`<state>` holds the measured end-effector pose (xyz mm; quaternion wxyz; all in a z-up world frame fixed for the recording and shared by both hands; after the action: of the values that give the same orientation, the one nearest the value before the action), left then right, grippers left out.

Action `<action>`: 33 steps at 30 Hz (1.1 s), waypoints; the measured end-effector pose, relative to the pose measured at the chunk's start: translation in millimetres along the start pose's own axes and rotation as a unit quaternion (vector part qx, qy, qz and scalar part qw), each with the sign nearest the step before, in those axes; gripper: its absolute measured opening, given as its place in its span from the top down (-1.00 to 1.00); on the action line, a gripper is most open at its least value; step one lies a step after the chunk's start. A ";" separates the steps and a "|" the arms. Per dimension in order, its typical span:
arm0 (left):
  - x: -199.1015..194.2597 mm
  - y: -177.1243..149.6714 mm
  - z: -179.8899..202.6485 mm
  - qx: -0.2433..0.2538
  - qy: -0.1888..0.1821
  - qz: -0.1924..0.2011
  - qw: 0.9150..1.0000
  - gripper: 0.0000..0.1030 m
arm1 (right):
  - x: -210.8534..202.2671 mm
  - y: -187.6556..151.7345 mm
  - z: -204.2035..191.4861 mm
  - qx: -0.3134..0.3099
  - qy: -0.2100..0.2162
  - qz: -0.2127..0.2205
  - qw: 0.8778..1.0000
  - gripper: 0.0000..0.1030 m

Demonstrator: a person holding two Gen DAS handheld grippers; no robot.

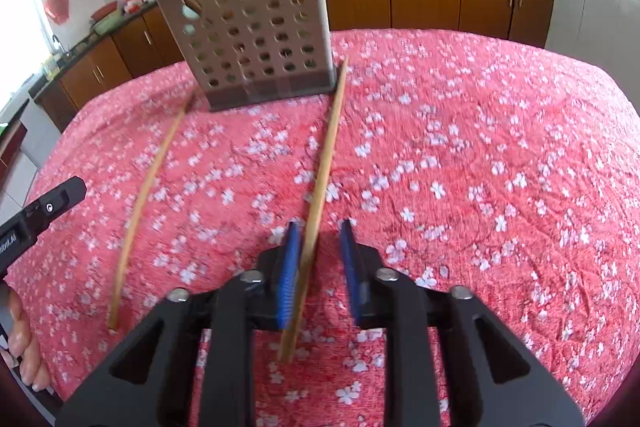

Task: Organize utensils
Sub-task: 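Pinch the last chopstick with the left tool while the right tool pinches another, then hold the pinched chopsticks against the tablecloth with both tools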

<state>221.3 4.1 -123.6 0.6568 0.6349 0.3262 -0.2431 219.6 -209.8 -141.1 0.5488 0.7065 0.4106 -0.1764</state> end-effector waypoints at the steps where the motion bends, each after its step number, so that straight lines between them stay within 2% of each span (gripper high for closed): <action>1: 2.0 -2.2 3.9 0.003 -0.005 -0.004 1.000 0.05 | -0.8 1.0 3.0 0.003 -0.001 0.001 1.000 0.83; 5: 6.5 -11.8 18.3 0.019 -0.010 -0.016 1.000 0.06 | -8.5 5.7 24.7 0.033 -0.013 0.015 0.999 0.85; 9: 11.1 -17.6 29.2 0.040 -0.005 -0.024 0.999 0.19 | -14.5 8.2 38.6 0.048 -0.020 0.022 0.998 0.85; 13: 19.2 -21.8 36.3 0.052 0.006 -0.038 0.998 0.35 | -18.3 7.6 43.4 0.048 -0.019 0.023 0.998 0.85; 18: 23.0 -24.9 42.9 0.065 0.018 -0.035 0.997 0.37 | -18.4 9.5 41.5 0.042 -0.021 0.024 0.999 0.85; 20: 25.9 -24.9 43.6 0.072 0.030 -0.030 0.996 0.52 | -18.1 9.7 39.7 0.041 -0.020 0.024 0.999 0.85; 22: 29.5 -21.8 41.5 0.072 0.041 -0.027 0.996 0.76 | -15.4 8.7 37.3 0.038 -0.020 0.024 0.999 0.85; 24: 33.1 -16.6 36.5 0.067 0.040 -0.031 0.997 0.83 | -14.9 9.2 36.0 0.036 -0.020 0.023 0.999 0.85; 30: 54.1 8.1 1.5 0.055 0.080 -0.032 0.995 0.83 | -9.4 22.1 43.7 0.021 -0.043 0.028 0.998 0.85; 33: 61.8 18.4 -14.8 0.045 0.085 -0.034 0.995 0.76 | -7.1 29.1 49.1 0.017 -0.054 0.029 0.998 0.85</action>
<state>274.4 26.1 -156.5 0.5889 0.6707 0.3912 -0.2243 247.7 -259.5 -134.2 0.5633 0.7164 0.3567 -0.2056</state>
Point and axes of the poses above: each gripper's, at about its wrist camera, not at the fingertips, and x roughly the way its jaws point, z to its right, y to its top, the point moved 7 cm from there along x, roughly the way its jaws point, and after that the axes turned 14 degrees about y, right-handed, at the moved point
